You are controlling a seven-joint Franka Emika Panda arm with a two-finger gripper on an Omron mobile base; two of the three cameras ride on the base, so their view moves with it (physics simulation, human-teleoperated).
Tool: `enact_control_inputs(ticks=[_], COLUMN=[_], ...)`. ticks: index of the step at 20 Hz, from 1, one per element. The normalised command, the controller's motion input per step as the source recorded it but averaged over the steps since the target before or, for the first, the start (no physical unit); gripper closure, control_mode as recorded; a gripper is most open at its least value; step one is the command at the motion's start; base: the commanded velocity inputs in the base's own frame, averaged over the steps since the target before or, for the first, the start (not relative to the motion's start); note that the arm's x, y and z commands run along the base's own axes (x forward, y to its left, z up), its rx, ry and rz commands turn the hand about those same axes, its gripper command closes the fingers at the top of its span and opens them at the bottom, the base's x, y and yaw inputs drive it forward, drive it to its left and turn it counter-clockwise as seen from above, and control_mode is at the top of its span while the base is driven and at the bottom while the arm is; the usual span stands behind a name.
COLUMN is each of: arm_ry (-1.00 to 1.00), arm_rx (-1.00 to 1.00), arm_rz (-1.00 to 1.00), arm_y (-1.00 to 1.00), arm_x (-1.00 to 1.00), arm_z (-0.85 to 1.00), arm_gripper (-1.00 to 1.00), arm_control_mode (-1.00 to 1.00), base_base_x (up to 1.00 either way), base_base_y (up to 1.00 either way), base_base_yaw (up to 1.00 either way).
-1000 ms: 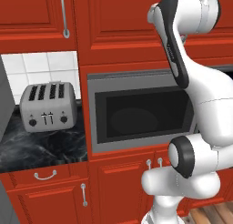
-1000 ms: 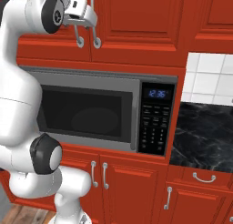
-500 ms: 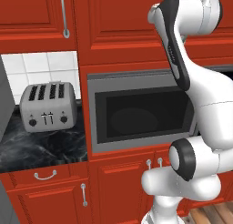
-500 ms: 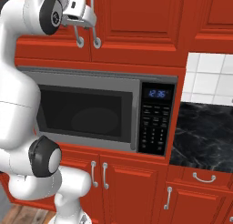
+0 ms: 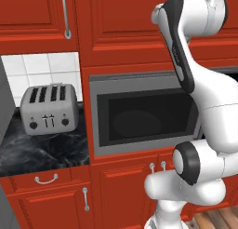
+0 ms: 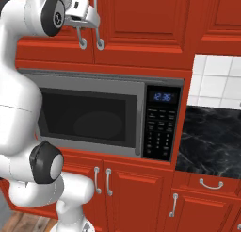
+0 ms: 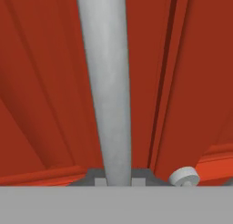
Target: Move the bowls from the cabinet to the plates on the dining table.
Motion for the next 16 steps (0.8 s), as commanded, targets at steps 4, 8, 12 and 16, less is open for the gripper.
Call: enact_control_inputs(ticks=[4,8,12,16], arm_ry=[0.00,-0.02,-0.07,-0.10], arm_rx=[0.00,0.00,-0.01,-0.02], arm_rz=[0.00,0.02,0.07,0.10], arm_y=[0.00,0.18,0.49,0.63], arm_x=[0.00,-0.10,-0.27,-0.45], arm_z=[0.00,0.00,0.00,0.02], arm_gripper=[1.00,1.00,1.00,1.00], arm_control_mode=[-1.00,-1.00,-1.00,-1.00], base_base_x=[0.00,0.00,0.00,0.00], base_base_y=[0.00,0.00,0.00,0.00], base_base_yaw=[0.00,0.00,0.00,0.00])
